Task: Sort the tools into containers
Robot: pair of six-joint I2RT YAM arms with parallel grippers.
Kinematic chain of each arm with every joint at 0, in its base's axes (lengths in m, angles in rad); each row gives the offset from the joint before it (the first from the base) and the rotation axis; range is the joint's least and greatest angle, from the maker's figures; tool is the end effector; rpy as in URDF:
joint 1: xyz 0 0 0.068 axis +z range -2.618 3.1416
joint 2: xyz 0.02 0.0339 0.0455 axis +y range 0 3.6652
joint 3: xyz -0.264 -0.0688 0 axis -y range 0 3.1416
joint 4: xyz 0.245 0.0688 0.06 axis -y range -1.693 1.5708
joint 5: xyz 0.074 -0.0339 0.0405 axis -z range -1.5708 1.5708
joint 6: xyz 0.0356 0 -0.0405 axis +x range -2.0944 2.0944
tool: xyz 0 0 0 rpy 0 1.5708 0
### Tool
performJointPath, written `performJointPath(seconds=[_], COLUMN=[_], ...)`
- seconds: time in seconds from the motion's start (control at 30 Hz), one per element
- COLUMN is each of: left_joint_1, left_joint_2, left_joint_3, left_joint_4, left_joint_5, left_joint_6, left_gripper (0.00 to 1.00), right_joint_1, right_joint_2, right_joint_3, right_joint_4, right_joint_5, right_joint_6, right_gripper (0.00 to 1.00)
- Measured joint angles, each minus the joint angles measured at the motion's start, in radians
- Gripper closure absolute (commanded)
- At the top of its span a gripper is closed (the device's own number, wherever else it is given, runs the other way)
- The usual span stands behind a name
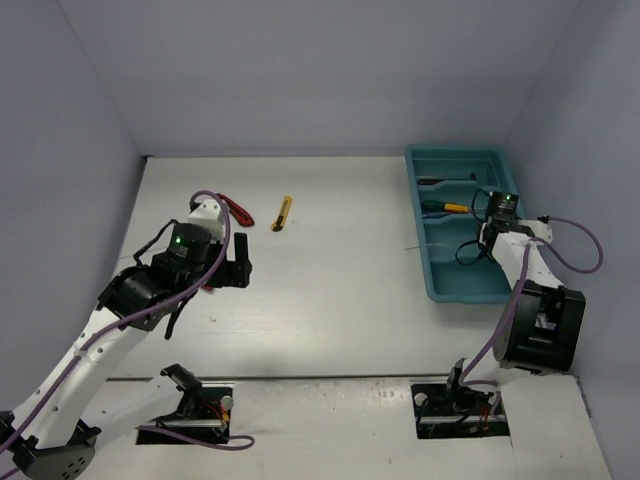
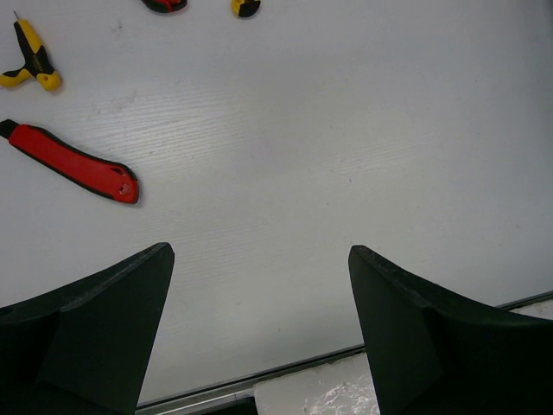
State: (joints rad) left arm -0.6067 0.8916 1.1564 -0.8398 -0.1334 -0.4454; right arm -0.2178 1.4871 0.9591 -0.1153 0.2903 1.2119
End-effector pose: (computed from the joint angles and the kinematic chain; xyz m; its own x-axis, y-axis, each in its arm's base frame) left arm 0.1396 -0.0911 0.3815 -0.6071 -0.0984 -0.7885 0.2347 0.9258 -0.2963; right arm 0.3164 -0.0805 0.2401 0.1975 0.8751 -0.4418 0.6996 0.1899 0.6888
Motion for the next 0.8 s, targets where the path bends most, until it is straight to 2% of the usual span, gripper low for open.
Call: performJointPath(seconds=[0.07, 0.17, 0.37, 0.5, 0.6, 0.8], left_joint_1=[0.0, 0.0, 0.002, 0.037, 0.135, 0.448], left_joint_2=[-0.001, 0.001, 0.048, 0.132, 0.215, 0.446], left_joint_3=[-0.001, -0.001, 0.005, 0.046, 0.103, 0.268], left_joint_4=[0.0, 0.0, 0.0, 0.0, 0.005, 0.019], left_joint_5=[-0.006, -0.017, -0.044, -0.048, -0.027, 0.037], left_joint_6=[-0.001, -0.002, -0.002, 0.018, 0.048, 0.103], left_gripper=[0.2, 0.2, 0.2, 0.2, 0.2, 0.2], right_joint_1=[-0.005, -0.011, -0.015, -0.017, -0.011, 0.004], right_joint_2=[0.019, 0.046, 0.071, 0.062, 0.026, -0.161], right_joint_3=[-0.01, -0.015, -0.007, 0.017, 0.049, 0.105], right_joint_4=[0.011, 0.037, 0.06, 0.064, 0.062, 0.068], right_joint_5=[-0.014, -0.039, -0.091, -0.133, -0.187, -0.367], right_joint_6=[0.01, 0.01, -0.03, -0.105, -0.206, -0.433], right_gripper=[0.72, 0.65, 0.61, 0.55, 0.51, 0.49])
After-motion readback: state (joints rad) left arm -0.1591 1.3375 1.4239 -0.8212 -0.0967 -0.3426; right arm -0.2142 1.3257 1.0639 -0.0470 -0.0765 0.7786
